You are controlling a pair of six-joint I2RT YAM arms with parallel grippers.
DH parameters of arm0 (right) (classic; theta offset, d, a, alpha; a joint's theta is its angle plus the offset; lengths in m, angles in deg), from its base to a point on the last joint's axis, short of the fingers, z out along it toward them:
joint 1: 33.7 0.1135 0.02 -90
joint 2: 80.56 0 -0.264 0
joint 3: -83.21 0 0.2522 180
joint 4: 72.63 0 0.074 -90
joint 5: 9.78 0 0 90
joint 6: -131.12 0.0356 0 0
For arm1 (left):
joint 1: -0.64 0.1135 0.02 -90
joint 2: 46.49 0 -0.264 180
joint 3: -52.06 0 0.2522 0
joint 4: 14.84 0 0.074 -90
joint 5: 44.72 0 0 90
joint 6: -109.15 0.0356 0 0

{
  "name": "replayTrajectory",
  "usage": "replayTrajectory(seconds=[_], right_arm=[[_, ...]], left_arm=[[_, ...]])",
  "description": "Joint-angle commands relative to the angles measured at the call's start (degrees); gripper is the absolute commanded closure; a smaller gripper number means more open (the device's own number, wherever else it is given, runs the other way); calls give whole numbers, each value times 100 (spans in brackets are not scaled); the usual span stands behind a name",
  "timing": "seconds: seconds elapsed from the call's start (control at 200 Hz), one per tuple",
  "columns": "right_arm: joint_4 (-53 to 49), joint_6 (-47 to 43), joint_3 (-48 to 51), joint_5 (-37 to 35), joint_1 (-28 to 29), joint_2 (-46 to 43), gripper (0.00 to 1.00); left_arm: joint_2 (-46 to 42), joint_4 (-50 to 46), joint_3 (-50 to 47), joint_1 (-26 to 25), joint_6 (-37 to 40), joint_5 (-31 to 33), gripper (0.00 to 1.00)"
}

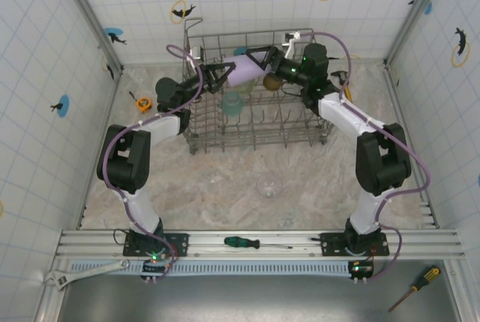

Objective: Load the cups into the dish rack

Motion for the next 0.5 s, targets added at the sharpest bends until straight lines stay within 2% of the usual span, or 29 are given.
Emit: replayTrajectory(seconds=[0.0,0.145,0.33,0.375,0.44,0.495], right_arm=[[389,121,-77,189,31,4,0],[482,108,313,118,6,-237,1],[539,148,496,216,-15,-337,12],[560,163,510,261,-21,-336,18],[635,204,535,334,-20,-324,33],[753,251,562,382,-22,-319,41]], left_arm=[[-126,-91,187,-133,228,-45,100],[-182,-197,232,-133,282,-35,100],[-212,-522,320,-133,397,-18,100],[-239,-589,329,-133,437,-19,100],[-288,-790,314,-133,583,-6,100],[-341,-935,274,-133,704,41,100]])
